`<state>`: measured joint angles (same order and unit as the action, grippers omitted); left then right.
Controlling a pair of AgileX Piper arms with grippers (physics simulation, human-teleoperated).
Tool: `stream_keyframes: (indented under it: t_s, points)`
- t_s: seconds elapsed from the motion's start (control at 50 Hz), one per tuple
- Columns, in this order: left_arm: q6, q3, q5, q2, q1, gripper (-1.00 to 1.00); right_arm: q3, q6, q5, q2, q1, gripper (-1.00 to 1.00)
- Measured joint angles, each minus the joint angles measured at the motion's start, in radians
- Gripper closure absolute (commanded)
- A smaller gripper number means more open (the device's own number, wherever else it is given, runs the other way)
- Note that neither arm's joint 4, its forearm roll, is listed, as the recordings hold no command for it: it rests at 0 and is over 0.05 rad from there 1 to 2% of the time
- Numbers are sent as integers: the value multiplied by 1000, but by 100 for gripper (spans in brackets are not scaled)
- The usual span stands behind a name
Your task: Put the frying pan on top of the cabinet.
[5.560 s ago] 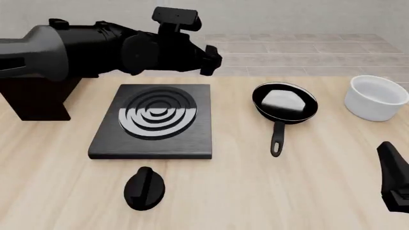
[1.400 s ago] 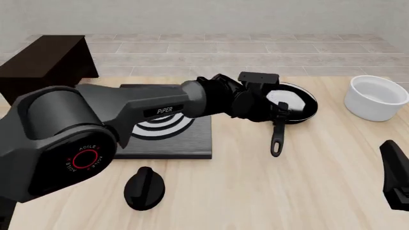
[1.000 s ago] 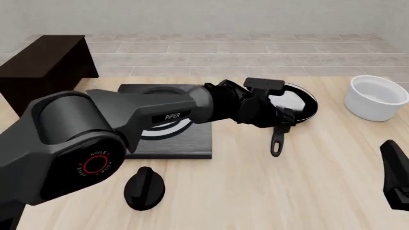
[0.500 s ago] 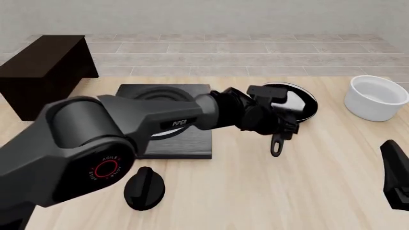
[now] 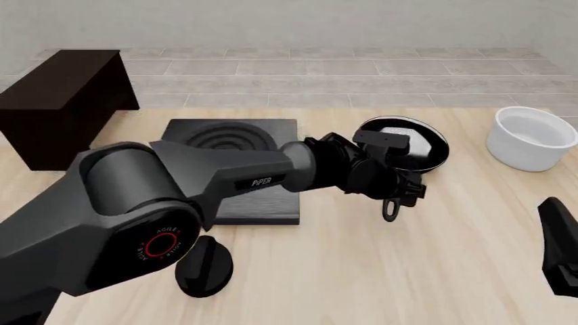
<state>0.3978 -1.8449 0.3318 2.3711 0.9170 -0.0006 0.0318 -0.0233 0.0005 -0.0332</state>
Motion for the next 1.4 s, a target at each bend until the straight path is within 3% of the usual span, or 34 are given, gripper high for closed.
stream_keyframes:
  t_s: [0.7,0.72,1.4]
  points:
    - [7,24,-26,25,-1,-100,0,1,1,0,-2,-100]
    - [6,25,-27,25,-1,100,0,1,1,0,-2,-100]
    - [16,87,-60,-15,-25,100,0,-5,1,0,-1,-100]
